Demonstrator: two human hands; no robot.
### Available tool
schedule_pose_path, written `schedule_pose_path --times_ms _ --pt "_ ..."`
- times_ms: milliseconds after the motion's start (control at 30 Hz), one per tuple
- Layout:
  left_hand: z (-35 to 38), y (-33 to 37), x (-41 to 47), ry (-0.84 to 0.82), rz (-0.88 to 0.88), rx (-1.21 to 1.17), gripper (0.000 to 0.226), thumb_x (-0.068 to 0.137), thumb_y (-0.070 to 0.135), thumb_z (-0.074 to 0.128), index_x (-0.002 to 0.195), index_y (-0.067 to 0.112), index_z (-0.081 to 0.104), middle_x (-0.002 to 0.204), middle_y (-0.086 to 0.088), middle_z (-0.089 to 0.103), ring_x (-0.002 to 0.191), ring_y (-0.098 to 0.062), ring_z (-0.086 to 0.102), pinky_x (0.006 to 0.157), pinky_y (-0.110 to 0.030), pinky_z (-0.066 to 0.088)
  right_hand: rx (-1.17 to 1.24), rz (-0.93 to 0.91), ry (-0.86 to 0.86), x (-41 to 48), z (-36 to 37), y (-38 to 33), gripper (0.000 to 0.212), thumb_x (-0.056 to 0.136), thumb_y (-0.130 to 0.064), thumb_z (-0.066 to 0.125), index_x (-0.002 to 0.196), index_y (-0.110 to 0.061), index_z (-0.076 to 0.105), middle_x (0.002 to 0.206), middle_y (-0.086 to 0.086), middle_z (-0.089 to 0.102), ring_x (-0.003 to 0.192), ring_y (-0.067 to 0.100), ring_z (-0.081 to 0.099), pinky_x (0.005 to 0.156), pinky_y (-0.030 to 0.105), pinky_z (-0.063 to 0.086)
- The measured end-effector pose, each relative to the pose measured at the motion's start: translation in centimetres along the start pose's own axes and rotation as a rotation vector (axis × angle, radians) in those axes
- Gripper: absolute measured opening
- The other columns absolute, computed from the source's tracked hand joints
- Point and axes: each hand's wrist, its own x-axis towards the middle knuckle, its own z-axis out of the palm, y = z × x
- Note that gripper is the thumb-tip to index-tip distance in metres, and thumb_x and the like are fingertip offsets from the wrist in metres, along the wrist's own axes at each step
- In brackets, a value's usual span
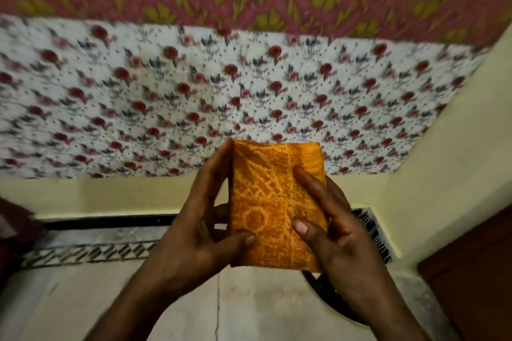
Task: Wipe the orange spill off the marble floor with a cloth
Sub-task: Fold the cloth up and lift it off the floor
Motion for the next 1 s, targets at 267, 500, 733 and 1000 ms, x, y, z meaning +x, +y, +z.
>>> schedule_pose_path --times_ms 267,500,733,1000 --pt "0.6 24.0 -0.6 0.08 -0.157 -0.156 0.076 0.059 0.006 0.089 0.123 0.038 0.064 0.137 -0.002 0.057 0.106 -0.035 0.071 0.072 -0.05 0.062 -0.217 -0.088 -0.059 1.2 -2.6 -25.4 0.062 0.099 -0.033 0.06 0.137 -0.075 0.034 0.152 -0.049 0.017 0.14 -0.025 0.018 0.103 0.001 0.032" --pt "1.2 43.0 -5.5 -0.004 -0.118 -0.178 0.085 0.066 0.006 0.087 0.134 0.049 0.058 0.147 0.001 0.054 0.117 -0.034 0.067 0.086 -0.053 0.059 -0.319 -0.179 -0.133 -2.6 -3.8 -44.9 0.061 0.098 -0.045 0.061 0.14 -0.075 0.029 0.162 -0.035 0.011 0.15 -0.007 0.018 0.119 0.04 0.038" --pt "1.7 54.7 -12.9 -0.093 0.065 0.208 0.1 0.081 0.002 0.079 0.143 0.064 0.032 0.148 0.043 0.017 0.114 -0.026 0.067 0.079 -0.042 0.063 -0.272 -0.209 -0.213 -8.6 -3.4 -55.0 0.077 0.087 -0.039 0.066 0.146 -0.069 0.027 0.168 -0.023 0.01 0.156 0.007 0.015 0.119 0.053 0.038" --pt "1.9 61.0 -23.0 -0.166 0.173 0.298 0.106 0.077 0.005 0.081 0.149 0.059 0.025 0.159 0.034 0.01 0.112 -0.026 0.069 0.077 -0.046 0.063 -0.275 -0.262 -0.214 -18.7 -1.4 -61.3 0.085 0.088 -0.035 0.073 0.148 -0.067 0.023 0.168 -0.018 0.011 0.155 0.013 0.021 0.111 0.052 0.047"
